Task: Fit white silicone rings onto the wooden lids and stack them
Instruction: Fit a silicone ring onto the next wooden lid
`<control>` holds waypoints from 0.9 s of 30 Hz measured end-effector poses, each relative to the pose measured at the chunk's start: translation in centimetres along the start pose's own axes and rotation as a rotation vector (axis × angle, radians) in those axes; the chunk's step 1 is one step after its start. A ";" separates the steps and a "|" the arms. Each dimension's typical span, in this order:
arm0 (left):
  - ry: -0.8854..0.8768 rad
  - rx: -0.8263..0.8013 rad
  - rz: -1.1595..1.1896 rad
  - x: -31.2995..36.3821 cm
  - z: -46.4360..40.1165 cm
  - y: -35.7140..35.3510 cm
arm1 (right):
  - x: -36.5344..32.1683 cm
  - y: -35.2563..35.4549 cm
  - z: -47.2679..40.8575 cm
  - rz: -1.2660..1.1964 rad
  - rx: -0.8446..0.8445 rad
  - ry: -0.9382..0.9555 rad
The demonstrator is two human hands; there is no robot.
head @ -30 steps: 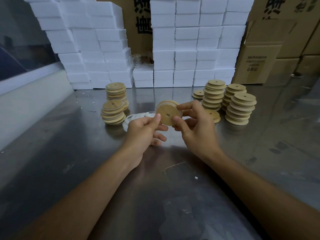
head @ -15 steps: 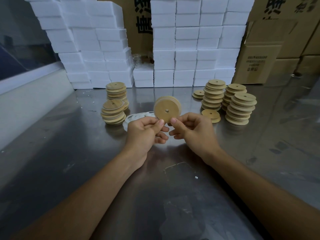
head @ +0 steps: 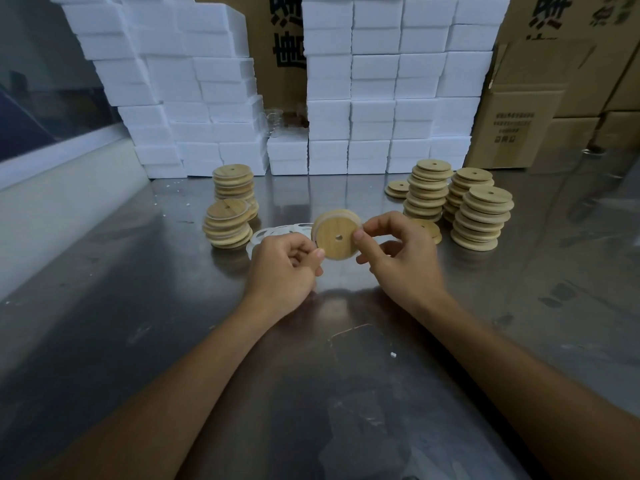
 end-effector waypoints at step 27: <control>0.365 0.555 0.621 -3.5 -2.4 9.0 | 1.0 -0.3 -0.3 0.015 0.002 -0.061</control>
Point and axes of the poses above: each hand's wrist, its own z-axis away from the middle knuckle, its own y-axis out of the back of the hand, x = y × z, the point moved 4 cm from there along -z, towards the middle knuckle, and after that the axes turned 5 degrees about -x, right-handed, at the moved point
